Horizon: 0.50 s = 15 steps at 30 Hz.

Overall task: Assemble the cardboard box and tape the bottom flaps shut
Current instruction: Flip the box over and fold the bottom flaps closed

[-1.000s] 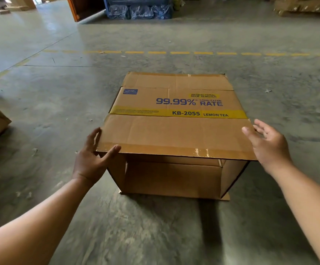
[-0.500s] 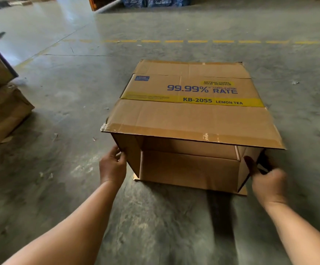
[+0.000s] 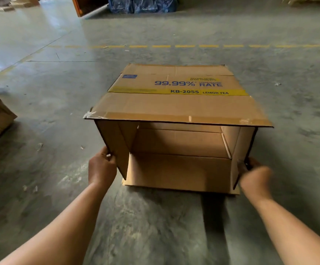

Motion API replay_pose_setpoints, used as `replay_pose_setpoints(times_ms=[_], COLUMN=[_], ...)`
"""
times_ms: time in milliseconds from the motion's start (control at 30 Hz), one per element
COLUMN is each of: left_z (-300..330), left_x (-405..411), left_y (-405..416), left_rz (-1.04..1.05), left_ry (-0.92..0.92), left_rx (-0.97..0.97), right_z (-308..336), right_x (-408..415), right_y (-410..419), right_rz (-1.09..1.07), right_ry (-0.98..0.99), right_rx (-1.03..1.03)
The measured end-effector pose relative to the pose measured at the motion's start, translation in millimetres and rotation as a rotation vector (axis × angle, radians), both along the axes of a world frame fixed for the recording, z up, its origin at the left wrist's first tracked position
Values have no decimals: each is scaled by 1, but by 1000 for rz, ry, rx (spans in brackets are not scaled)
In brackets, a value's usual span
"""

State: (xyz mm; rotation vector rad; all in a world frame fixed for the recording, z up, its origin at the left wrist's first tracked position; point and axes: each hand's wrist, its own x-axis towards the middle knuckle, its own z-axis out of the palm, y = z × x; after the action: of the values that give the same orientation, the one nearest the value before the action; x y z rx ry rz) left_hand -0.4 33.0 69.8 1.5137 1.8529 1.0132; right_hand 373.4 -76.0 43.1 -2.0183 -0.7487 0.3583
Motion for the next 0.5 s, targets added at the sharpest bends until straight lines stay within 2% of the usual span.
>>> replay_pose_setpoints(times_ms=[167,300,400,500], left_z=[72,149,205,247], left_x=[7,14,15,12], left_y=[27,49,63,69], left_rz=[-61,-108,-120,-138], left_ry=[60,254,359,383], left_rx=[141,275,309,274], right_z=[95,171,227,271], right_x=[20,41,51,63], right_y=[13,32,45,55], right_rz=[70,115,199,269], right_ry=[-372,-554,-681,-809], right_rx=[40,106,51,-23])
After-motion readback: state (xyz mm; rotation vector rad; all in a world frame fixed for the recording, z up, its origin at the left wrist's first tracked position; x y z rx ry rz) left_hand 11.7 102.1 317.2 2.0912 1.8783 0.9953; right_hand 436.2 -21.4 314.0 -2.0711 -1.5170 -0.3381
